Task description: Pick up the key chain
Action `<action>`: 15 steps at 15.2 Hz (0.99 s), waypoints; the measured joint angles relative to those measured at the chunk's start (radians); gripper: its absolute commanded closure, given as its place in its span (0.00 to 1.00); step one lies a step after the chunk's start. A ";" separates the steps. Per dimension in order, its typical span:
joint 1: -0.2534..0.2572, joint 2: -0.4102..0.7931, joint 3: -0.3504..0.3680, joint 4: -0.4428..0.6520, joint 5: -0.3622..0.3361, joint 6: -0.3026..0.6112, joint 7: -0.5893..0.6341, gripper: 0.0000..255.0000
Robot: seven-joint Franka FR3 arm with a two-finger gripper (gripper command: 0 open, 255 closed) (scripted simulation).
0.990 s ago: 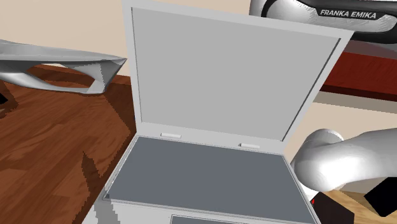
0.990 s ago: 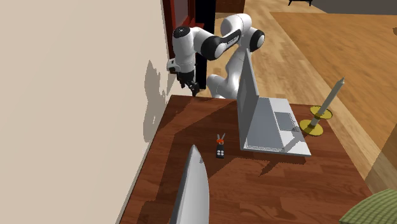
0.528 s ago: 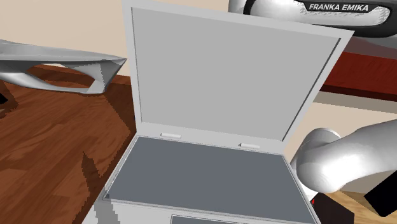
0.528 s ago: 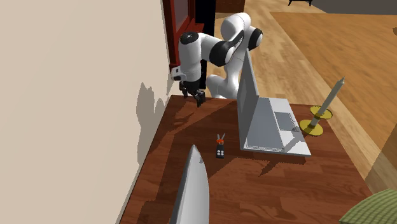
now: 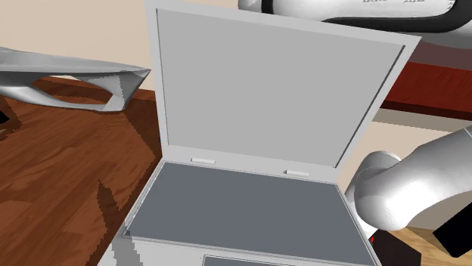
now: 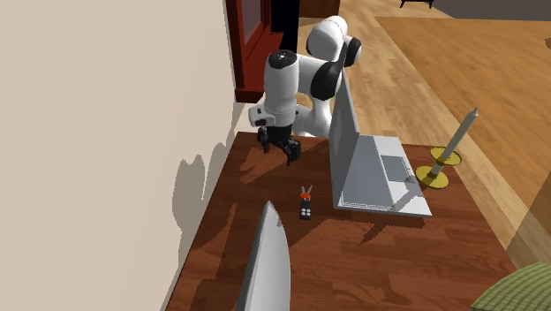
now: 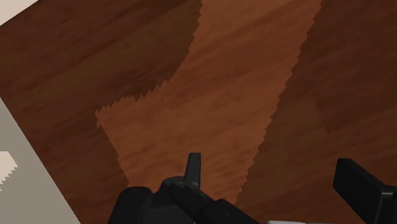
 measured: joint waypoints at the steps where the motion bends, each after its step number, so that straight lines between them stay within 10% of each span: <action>1: 0.008 0.013 0.013 0.013 0.006 0.010 0.006 0.00; 15: 0.080 0.245 0.187 0.216 0.004 0.144 0.107 0.00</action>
